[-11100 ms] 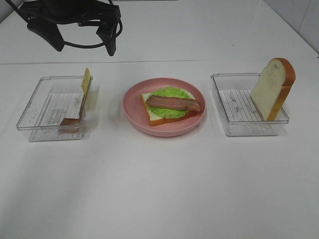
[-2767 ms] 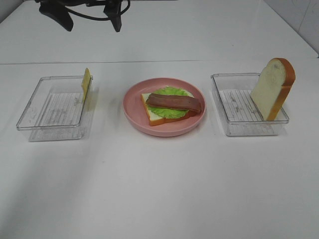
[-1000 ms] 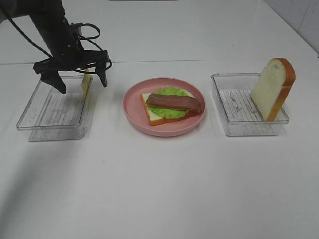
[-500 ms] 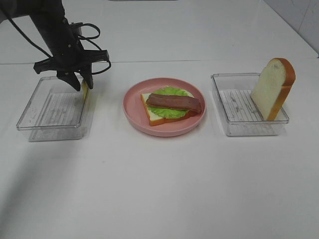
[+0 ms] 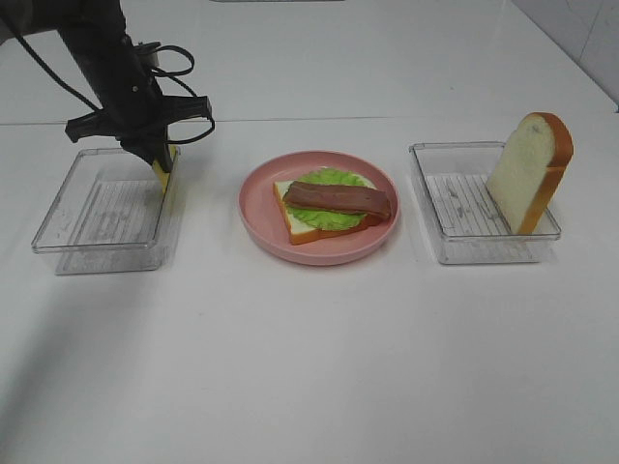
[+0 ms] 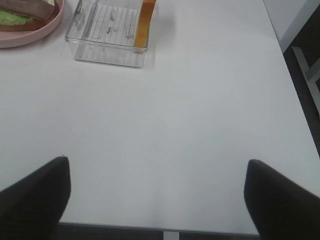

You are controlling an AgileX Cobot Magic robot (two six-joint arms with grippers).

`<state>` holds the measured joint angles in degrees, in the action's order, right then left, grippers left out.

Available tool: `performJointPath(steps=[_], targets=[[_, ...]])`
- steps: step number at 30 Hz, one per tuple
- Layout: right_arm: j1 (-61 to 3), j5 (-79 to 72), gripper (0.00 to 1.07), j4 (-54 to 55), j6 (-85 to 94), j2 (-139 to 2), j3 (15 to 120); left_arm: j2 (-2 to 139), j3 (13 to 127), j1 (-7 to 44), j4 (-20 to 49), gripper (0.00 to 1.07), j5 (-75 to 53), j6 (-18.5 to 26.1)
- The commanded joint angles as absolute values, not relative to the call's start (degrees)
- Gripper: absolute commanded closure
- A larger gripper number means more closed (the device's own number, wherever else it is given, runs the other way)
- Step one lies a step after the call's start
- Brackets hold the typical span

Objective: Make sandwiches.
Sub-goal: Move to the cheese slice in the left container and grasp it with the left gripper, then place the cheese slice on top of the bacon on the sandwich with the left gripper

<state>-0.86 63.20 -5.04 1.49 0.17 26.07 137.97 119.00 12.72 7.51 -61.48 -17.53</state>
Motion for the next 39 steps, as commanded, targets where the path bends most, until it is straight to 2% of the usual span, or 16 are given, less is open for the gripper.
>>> performJointPath(steps=[1, 16, 22, 26, 39], targets=[[-0.57, 62.85, 0.16, -4.98, 1.55, 1.78, 25.90, 137.62, 118.60, 12.72, 7.22, 1.07, -61.82, -17.99], [-0.57, 62.85, 0.16, -4.98, 1.55, 1.78, 25.90, 131.04, 122.44, 12.78, 8.82, 1.07, -67.21, -15.87], [-0.57, 62.85, 0.16, -4.98, 1.55, 1.78, 25.90, 129.20, 124.62, 13.81, 14.32, 1.07, -66.86, -12.66], [-0.57, 62.85, 0.16, -4.98, 1.55, 1.78, 25.90, 129.14, 124.90, 16.56, 18.28, 1.07, -64.69, -9.97], [-0.57, 62.85, 0.16, -4.98, 1.55, 1.78, 25.90, 129.77, 124.90, 25.21, 22.46, 1.07, -53.80, -9.68]])
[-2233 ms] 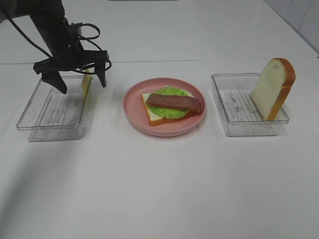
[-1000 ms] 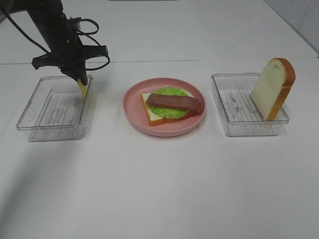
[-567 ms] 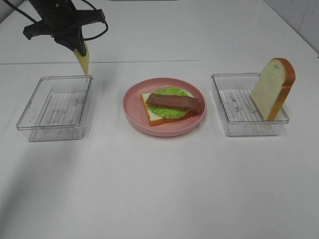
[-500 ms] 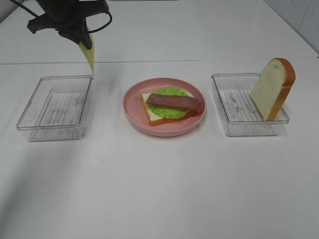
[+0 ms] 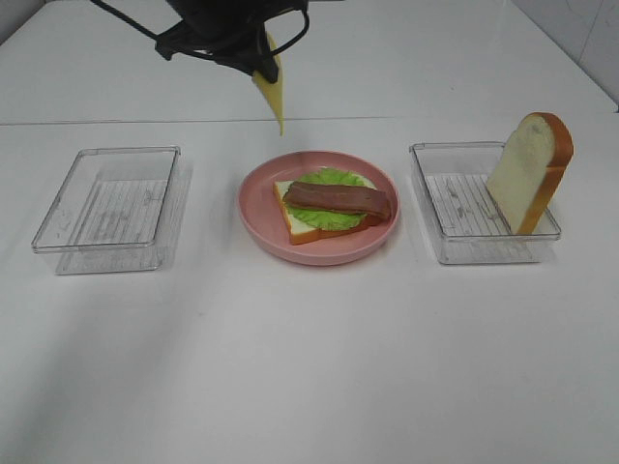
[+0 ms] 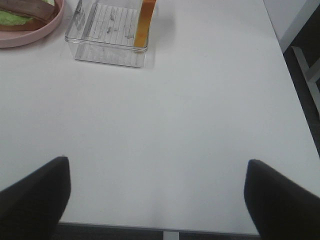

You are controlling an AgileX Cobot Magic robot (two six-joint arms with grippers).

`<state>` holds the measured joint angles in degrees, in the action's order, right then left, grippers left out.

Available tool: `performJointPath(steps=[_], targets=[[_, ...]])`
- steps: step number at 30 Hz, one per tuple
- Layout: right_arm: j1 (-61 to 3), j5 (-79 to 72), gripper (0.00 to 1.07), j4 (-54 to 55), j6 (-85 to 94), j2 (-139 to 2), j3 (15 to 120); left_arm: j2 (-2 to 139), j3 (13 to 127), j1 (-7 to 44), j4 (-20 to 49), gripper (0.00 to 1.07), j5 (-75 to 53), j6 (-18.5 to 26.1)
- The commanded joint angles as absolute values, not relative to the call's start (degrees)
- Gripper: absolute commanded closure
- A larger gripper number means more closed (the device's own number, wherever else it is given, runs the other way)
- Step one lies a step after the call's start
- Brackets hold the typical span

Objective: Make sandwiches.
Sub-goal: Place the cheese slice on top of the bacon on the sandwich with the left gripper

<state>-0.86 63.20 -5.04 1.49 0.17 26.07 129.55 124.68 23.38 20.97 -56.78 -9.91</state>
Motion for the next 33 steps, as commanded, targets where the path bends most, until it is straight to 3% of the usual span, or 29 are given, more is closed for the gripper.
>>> performJointPath(steps=[1, 5, 9, 14, 24, 28, 33], targets=[[-0.57, 62.85, 0.16, -4.98, 1.55, 1.78, 25.90, 130.41, 124.90, 26.36, 24.06, 1.07, -52.48, -9.45], [-0.57, 62.85, 0.16, -4.98, 1.55, 1.78, 25.90, 132.07, 124.90, 27.50, 28.53, 1.07, -50.88, -6.65], [-0.57, 62.85, 0.16, -4.98, 1.55, 1.78, 25.90, 135.91, 124.90, 27.73, 40.22, 1.07, -50.36, -0.63], [-0.57, 62.85, 0.16, -4.98, 1.55, 1.78, 25.90, 139.97, 124.90, 27.56, 44.58, 1.07, -51.22, 3.21], [-0.57, 62.85, 0.16, -4.98, 1.55, 1.78, 25.90, 144.73, 124.90, 27.27, 41.71, 1.07, -53.74, 1.66], [-0.57, 62.85, 0.16, -4.98, 1.55, 1.78, 25.90, 144.90, 124.90, 27.44, 35.41, 1.07, -53.92, 0.00], [-0.57, 62.85, 0.16, -4.98, 1.55, 1.78, 25.90, 144.90, 124.90, 27.44, 32.26, 1.07, -54.77, -2.01]])
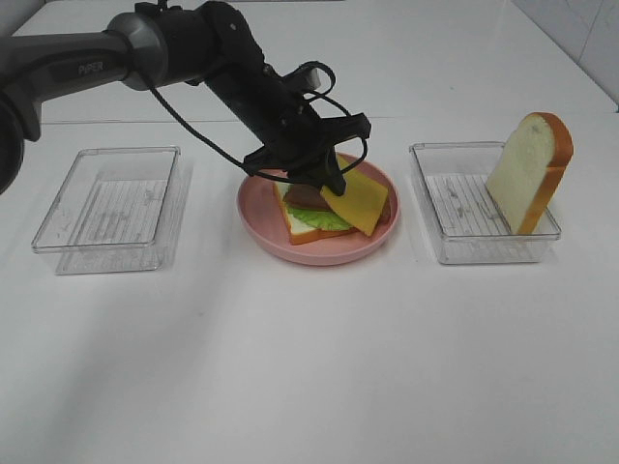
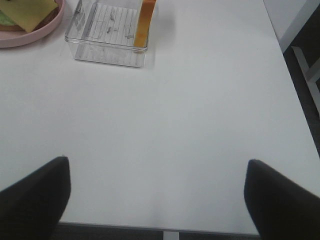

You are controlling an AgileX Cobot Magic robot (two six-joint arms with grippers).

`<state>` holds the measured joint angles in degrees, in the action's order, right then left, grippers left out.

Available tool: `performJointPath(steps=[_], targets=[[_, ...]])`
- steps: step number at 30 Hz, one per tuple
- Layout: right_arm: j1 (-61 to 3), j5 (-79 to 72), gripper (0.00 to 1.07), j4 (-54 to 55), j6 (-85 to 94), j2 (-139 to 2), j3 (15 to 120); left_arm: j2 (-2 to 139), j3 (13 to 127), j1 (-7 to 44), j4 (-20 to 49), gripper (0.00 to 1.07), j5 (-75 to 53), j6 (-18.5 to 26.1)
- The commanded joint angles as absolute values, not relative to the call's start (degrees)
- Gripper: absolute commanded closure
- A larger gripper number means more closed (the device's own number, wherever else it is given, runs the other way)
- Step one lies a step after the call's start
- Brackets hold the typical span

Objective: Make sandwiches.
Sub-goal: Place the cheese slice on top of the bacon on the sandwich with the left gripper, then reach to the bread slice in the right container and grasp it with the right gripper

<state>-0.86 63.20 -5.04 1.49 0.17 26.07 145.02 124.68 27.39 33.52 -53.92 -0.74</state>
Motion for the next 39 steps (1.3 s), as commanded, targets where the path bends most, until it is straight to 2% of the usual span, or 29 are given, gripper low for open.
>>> performJointPath(steps=[1, 3, 7, 15, 16, 17, 18, 19, 21, 22, 23, 24, 26, 30, 34, 39], targets=[[-0.57, 62.85, 0.16, -4.98, 1.55, 1.78, 25.90, 144.90, 124.90, 27.44, 32.26, 1.07, -54.77, -2.01], [-0.57, 62.85, 0.16, -4.98, 1.55, 1.78, 25.90, 144.90, 124.90, 27.44, 27.62, 1.07, -54.83, -4.93], [-0.57, 62.85, 0.16, -4.98, 1.55, 1.78, 25.90, 144.90, 124.90, 27.73, 25.50, 1.07, -54.55, -5.27], [-0.57, 62.85, 0.16, -4.98, 1.55, 1.78, 25.90, 144.90, 124.90, 27.73, 25.61, 1.04, -53.69, -5.27], [-0.57, 62.85, 0.16, -4.98, 1.55, 1.78, 25.90, 144.90, 124.90, 27.73, 25.61, 0.95, -53.74, -5.61], [-0.57, 62.85, 0.16, -4.98, 1.55, 1.78, 25.90, 144.90, 124.90, 27.73, 25.61, 0.95, -53.74, -5.61], [-0.57, 62.85, 0.16, -4.98, 1.55, 1.78, 25.90, 144.79, 124.96, 27.73, 25.61, 0.86, -53.74, -5.67], [-0.57, 62.85, 0.16, -4.98, 1.55, 1.78, 25.90, 144.79, 124.96, 27.73, 25.61, 0.86, -53.74, -5.67], [-0.57, 62.85, 0.16, -4.98, 1.55, 1.78, 25.90, 144.56, 126.17, 27.73, 25.55, 0.41, -54.26, -5.67], [-0.57, 62.85, 0.16, -4.98, 1.55, 1.78, 25.90, 144.56, 126.17, 27.73, 25.55, 0.41, -54.26, -5.67], [-0.57, 62.85, 0.16, -4.98, 1.55, 1.78, 25.90, 144.50, 127.08, 27.73, 25.55, 0.28, -54.89, -5.67], [-0.57, 62.85, 0.16, -4.98, 1.55, 1.78, 25.90, 144.50, 128.97, 27.73, 25.32, 0.09, -55.81, -5.67], [-0.57, 62.85, 0.16, -4.98, 1.55, 1.78, 25.90, 144.50, 131.78, 27.67, 24.47, 0.05, -57.41, -5.67], [-0.57, 62.85, 0.16, -4.98, 1.55, 1.78, 25.90, 144.50, 135.73, 27.67, 21.77, 0.05, -60.10, -6.53], [-0.57, 62.85, 0.16, -4.98, 1.55, 1.78, 25.90, 144.50, 141.98, 27.67, 15.01, 0.05, -65.78, -9.57], [-0.57, 62.85, 0.16, -4.98, 1.55, 1.78, 25.90, 144.50, 146.51, 27.67, 9.57, 0.05, -71.79, -10.66]])
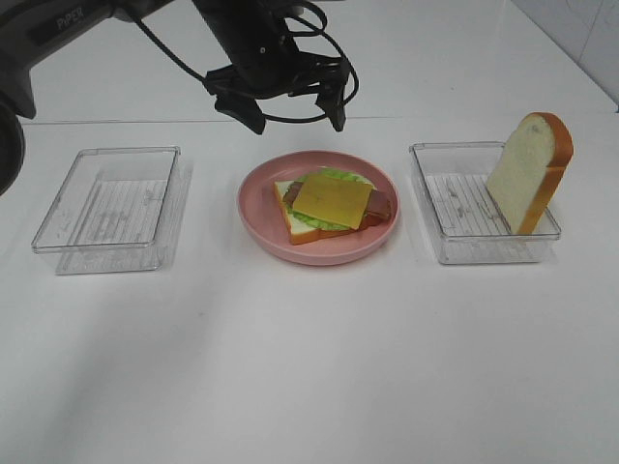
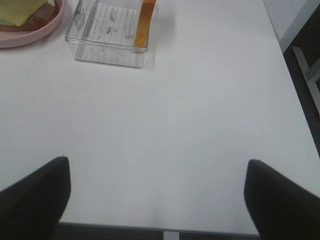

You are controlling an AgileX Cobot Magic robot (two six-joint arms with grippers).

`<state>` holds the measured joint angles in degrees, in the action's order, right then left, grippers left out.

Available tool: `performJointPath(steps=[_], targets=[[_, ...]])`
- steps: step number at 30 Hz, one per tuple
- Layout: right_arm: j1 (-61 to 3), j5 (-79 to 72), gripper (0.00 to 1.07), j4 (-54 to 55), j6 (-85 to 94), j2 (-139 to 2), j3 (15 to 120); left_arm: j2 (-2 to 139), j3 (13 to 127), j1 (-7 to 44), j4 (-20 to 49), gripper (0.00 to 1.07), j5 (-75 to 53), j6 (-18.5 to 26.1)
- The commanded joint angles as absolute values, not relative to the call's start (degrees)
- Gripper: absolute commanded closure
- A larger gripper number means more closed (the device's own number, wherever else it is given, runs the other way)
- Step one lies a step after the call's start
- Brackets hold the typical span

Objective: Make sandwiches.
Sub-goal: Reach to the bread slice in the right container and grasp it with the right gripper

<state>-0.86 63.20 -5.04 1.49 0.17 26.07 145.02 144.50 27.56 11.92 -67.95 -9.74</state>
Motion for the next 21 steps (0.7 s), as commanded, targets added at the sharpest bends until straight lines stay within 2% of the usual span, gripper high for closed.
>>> performJointPath(steps=[1, 3, 16, 21], targets=[[-0.57, 62.85, 0.16, -4.98, 1.55, 1.78, 25.90, 144.50, 146.51, 27.67, 9.57, 0.05, -71.79, -10.66], [-0.57, 62.85, 0.16, -4.98, 1.55, 1.78, 25.90, 144.44, 148.51, 27.33, 8.54, 0.05, -75.06, -11.23], [-0.57, 62.85, 0.16, -4.98, 1.55, 1.78, 25.90, 138.03, 148.80, 26.30, 8.37, 0.06, -75.46, -10.83], [-0.57, 62.85, 0.16, -4.98, 1.55, 1.78, 25.90, 133.61, 148.80, 23.89, 8.37, 0.06, -75.46, -10.14]])
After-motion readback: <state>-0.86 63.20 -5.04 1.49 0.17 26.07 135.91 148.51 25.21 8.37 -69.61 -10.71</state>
